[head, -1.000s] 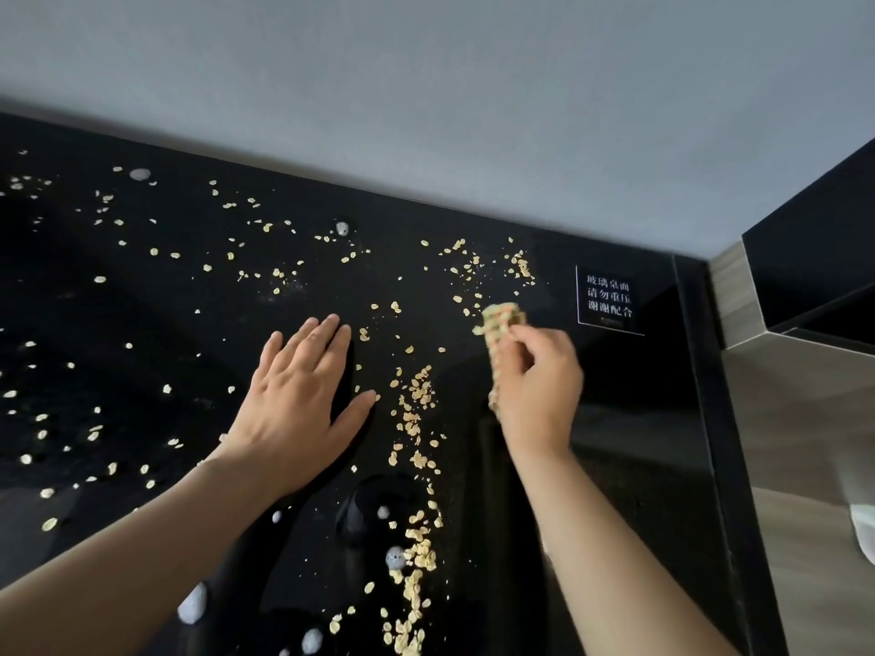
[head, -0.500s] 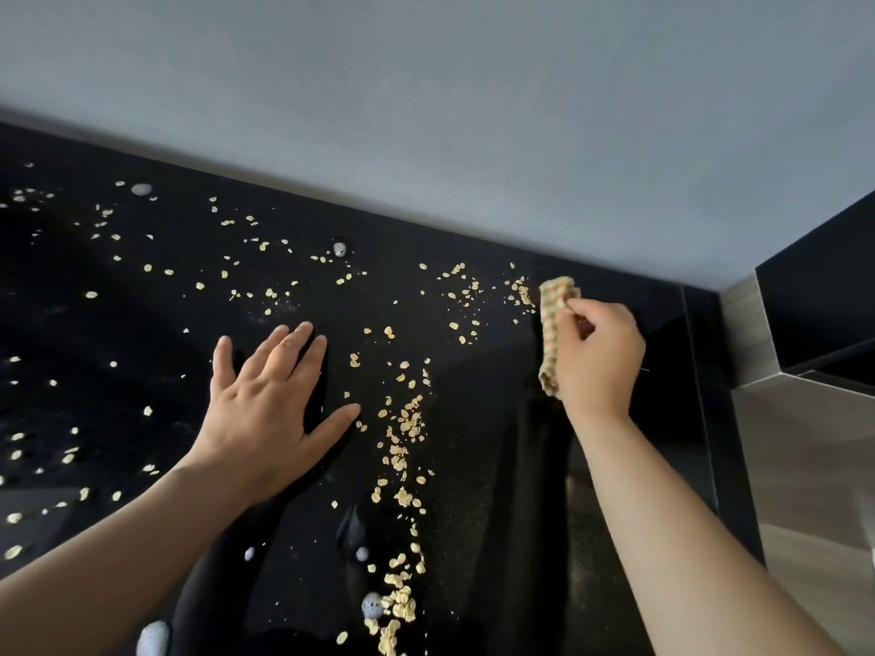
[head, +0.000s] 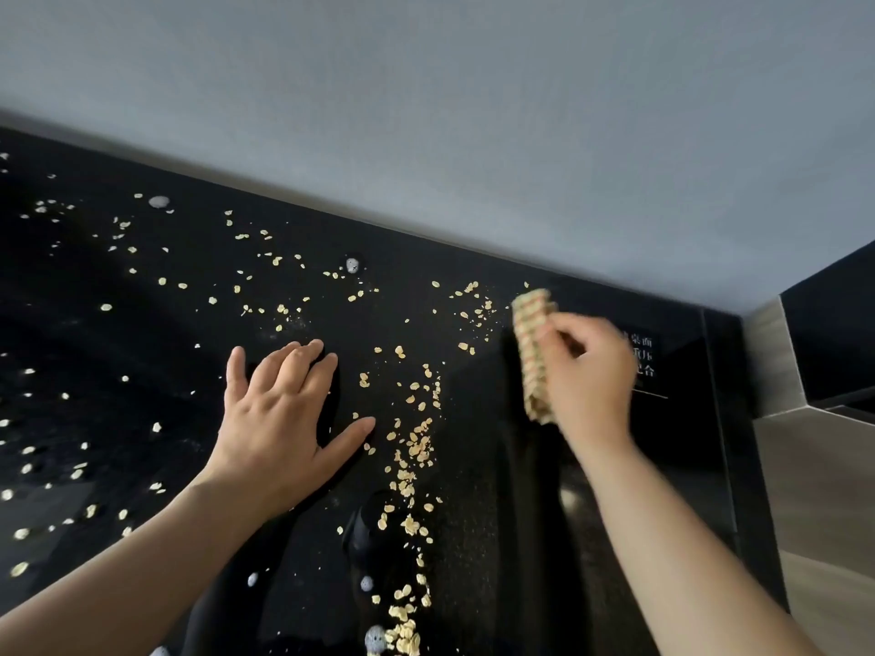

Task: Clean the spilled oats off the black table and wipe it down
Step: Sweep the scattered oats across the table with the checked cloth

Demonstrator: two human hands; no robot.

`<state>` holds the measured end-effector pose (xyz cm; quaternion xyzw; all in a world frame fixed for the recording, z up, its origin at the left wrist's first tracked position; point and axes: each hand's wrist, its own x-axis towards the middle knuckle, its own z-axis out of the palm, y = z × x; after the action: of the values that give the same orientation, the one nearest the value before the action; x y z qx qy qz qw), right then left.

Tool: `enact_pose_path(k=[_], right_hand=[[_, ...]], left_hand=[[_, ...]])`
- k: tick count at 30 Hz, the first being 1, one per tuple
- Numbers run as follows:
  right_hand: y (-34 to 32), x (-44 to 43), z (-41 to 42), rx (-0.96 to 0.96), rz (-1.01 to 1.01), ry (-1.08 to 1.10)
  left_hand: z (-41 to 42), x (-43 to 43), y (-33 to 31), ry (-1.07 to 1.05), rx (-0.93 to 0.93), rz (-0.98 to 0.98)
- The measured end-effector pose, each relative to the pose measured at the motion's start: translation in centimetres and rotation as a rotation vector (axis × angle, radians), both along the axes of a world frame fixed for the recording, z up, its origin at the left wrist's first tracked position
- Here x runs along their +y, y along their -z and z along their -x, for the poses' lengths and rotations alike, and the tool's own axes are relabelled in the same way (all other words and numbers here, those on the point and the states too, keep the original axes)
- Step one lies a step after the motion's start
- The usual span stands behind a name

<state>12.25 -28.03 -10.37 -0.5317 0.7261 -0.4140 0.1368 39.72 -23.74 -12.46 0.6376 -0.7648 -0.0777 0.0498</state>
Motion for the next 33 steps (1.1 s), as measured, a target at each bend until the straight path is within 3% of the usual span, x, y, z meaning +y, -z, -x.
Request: enact_pose_path(k=[3,6,16,20,25,29,33], right_hand=[[0.1,-3.3,2.8,0.059,-0.057,0.163],[1.2,-3.8,2.8,0.092,-0.149,0.152],[1.3,0.6,-4.2,0.022,-0.132,-0.332],[0.7,-2.2,-0.8,0.019,0.021,-0.079],[0.9,-7.3,3.4,0.011,-0.07,0.144],[1.5,-8.2,1.6,-0.013,-0.121,0.05],[1.6,-6.4,-2.4,0.023,-0.125,-0.184]], left_hand=[[0.2,-0.2,0.0,-0.014,-0.003,0.01],[0.1,-0.1,0.1,-0.003,-0.01,0.012],[0.0,0.1,0.6,-0.006,-0.013,-0.002],[0.0,0.1,0.7,-0.001,-0.006,-0.002],[-0.1,0.1,0.7,0.006,-0.015,0.006],[-0.1,0.1,0.8,0.011,-0.014,0.014],[0.2,0.1,0.7,-0.012,-0.002,0.007]])
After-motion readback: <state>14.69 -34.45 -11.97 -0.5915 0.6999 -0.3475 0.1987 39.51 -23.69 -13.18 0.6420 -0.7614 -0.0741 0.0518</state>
